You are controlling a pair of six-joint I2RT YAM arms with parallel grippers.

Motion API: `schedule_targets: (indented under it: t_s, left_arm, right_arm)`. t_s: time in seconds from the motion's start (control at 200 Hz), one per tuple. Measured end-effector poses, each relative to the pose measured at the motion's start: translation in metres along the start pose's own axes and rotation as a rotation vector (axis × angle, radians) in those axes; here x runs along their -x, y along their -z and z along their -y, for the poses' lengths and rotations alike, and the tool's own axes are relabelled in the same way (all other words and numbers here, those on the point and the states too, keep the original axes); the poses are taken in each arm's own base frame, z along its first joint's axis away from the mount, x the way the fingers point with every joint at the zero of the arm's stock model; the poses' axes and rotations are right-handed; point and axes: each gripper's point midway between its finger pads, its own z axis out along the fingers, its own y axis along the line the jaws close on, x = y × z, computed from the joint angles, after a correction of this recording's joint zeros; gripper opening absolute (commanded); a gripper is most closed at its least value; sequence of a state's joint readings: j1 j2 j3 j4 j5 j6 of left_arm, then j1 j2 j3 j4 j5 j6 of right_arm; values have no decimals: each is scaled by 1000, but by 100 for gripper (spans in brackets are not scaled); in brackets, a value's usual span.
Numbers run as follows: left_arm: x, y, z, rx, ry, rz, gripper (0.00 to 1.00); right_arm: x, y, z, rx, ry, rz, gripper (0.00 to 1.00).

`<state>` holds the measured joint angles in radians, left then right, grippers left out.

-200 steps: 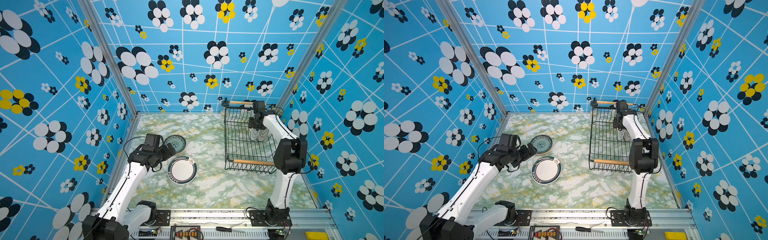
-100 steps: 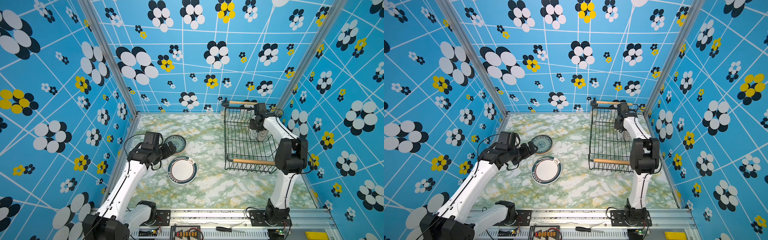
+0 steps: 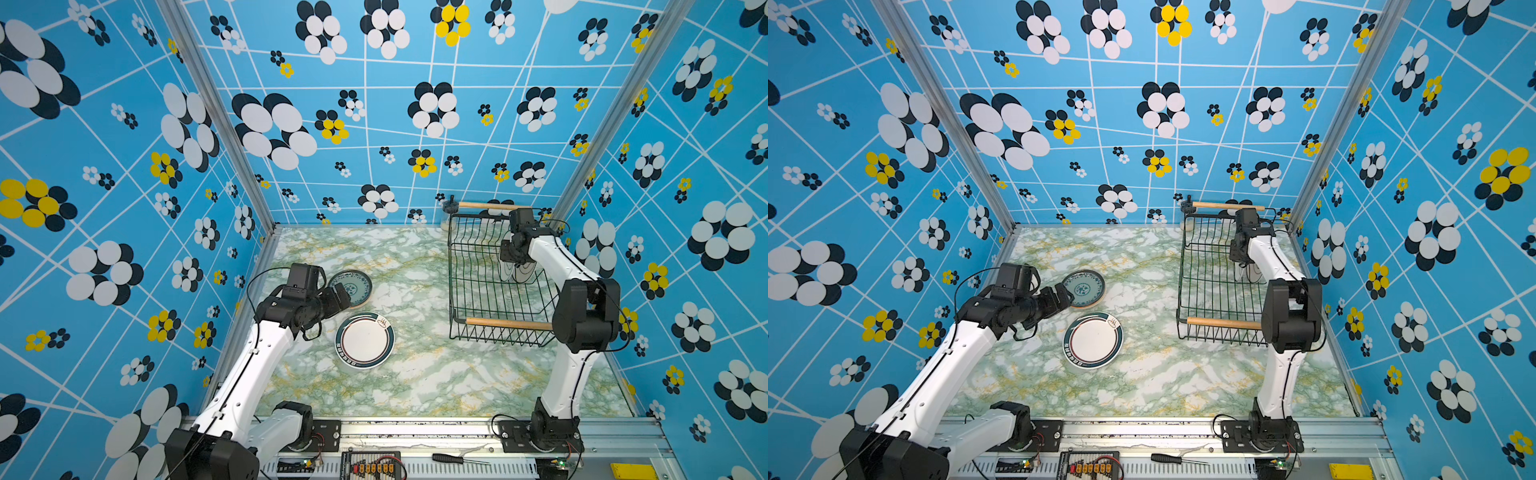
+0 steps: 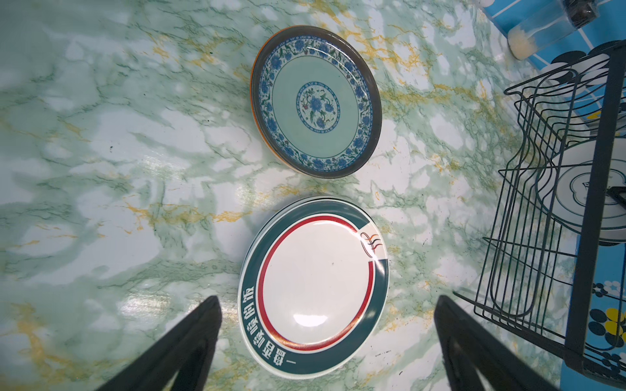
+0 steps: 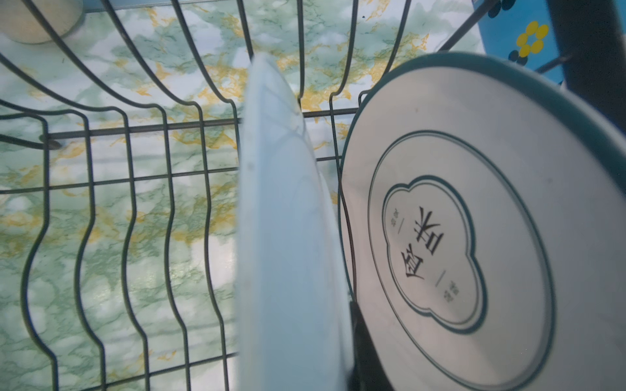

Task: Unload the plates from the dish rack
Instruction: Pick up the plate from the dish rack.

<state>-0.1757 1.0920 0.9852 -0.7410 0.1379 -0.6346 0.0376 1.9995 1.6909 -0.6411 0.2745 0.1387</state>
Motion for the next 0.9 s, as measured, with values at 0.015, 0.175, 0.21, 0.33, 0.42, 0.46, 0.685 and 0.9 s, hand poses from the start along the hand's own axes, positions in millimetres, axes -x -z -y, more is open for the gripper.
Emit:
schedule_targets:
  t_s: [0.015, 0.175, 0.21, 0.33, 0.42, 0.46, 0.685, 0.9]
  left_arm:
    - [0, 0, 0, 1, 0, 1, 99]
    - [2, 0, -3, 15, 0, 12, 99]
    - [2, 0, -3, 15, 0, 12, 99]
    - [1, -3, -3, 23, 2, -5, 99]
    - [1, -10, -2, 31, -2, -38, 99]
    - [0, -12, 0, 27, -3, -51, 99]
    - [-5, -15, 8, -17, -9, -87, 99]
    - [2, -9, 26, -107, -25, -66, 99]
  right_arm:
    - [0, 1, 0, 1, 1, 0, 7]
    - [4, 18, 4, 10, -3, 27, 6]
    - [7, 26, 5, 13, -7, 42, 6]
    - [18, 52, 8, 40, -23, 98, 6]
    - [27, 77, 10, 67, -39, 152, 5]
    - [29, 88, 11, 83, -47, 180, 5]
    - [16, 151, 3, 261, -102, 331, 7]
    - [9, 211, -26, 585, -198, 492, 9]
